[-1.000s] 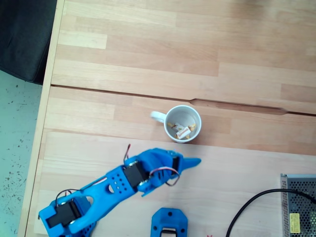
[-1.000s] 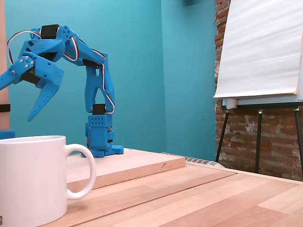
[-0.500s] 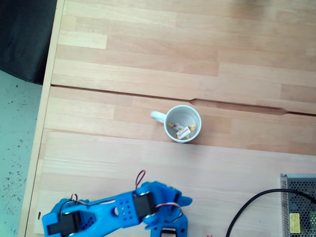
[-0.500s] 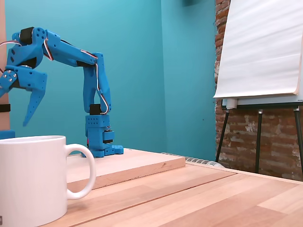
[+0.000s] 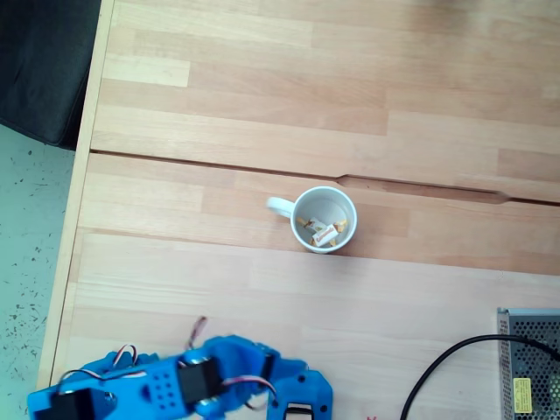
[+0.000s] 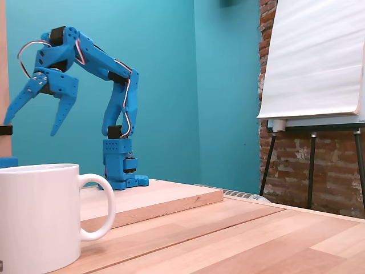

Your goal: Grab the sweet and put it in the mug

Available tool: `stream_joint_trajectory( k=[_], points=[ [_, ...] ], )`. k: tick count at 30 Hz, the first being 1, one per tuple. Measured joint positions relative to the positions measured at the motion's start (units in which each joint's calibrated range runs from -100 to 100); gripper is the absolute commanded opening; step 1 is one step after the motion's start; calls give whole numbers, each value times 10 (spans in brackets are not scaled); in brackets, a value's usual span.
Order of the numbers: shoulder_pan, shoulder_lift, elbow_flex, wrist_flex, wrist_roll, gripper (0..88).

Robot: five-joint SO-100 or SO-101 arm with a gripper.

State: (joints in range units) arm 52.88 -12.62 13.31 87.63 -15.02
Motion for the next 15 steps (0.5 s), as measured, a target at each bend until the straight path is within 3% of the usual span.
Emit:
stream_joint_trajectory(
  k=[15],
  points=[
    [-62,-461,583,-309,2,337]
  ],
)
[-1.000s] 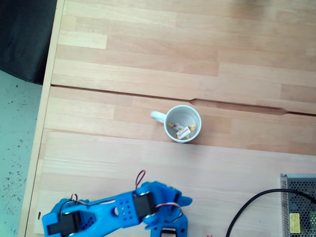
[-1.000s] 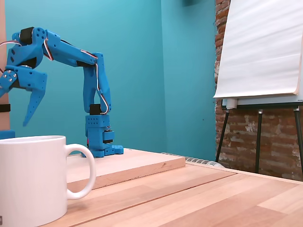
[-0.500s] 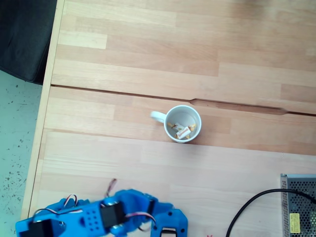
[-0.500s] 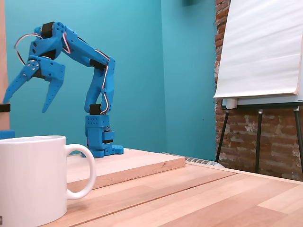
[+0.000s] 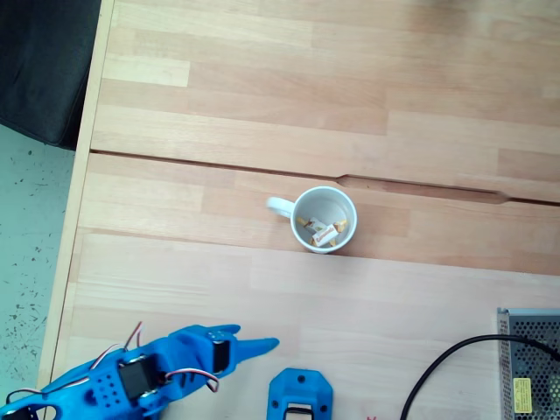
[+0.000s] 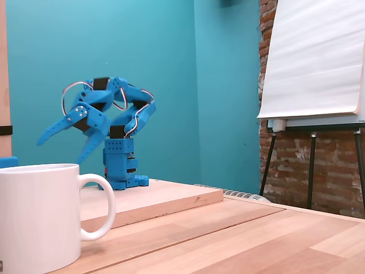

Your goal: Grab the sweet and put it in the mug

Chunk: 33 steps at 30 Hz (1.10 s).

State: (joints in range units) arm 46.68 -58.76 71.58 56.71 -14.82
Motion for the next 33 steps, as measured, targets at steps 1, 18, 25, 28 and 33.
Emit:
stream_joint_trajectory(
  k=[1,18,25,28,33],
  points=[
    [-11,-37,34,-17,0,337],
    [-174,-379,275,-87,-1,337],
    [-253,-374,275,-87,-1,337],
    [-285,-372,275,-87,-1,337],
    [-349,-368,275,-87,-4,337]
  ],
)
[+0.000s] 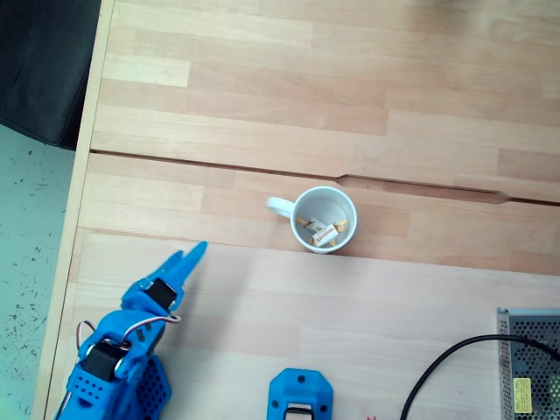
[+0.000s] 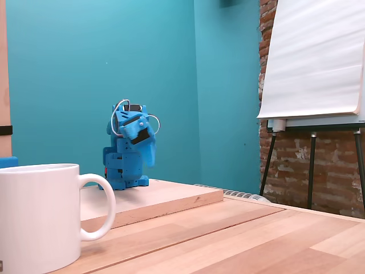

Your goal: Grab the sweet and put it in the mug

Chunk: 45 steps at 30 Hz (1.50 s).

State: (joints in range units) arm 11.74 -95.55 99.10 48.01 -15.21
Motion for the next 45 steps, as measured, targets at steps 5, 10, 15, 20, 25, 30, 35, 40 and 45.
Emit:
stream_joint_trajectory(
  k=[5,10,15,20,25,30,35,40,45],
  points=[
    [-43,0,0,10,0,337],
    [-61,0,0,18,0,337],
    [-64,0,0,20,0,342],
    [-64,0,0,20,0,337],
    [-64,0,0,20,0,338],
    [-64,0,0,20,0,338],
    [-64,0,0,20,0,343],
    [-64,0,0,20,0,344],
    [-64,0,0,20,0,344]
  ],
)
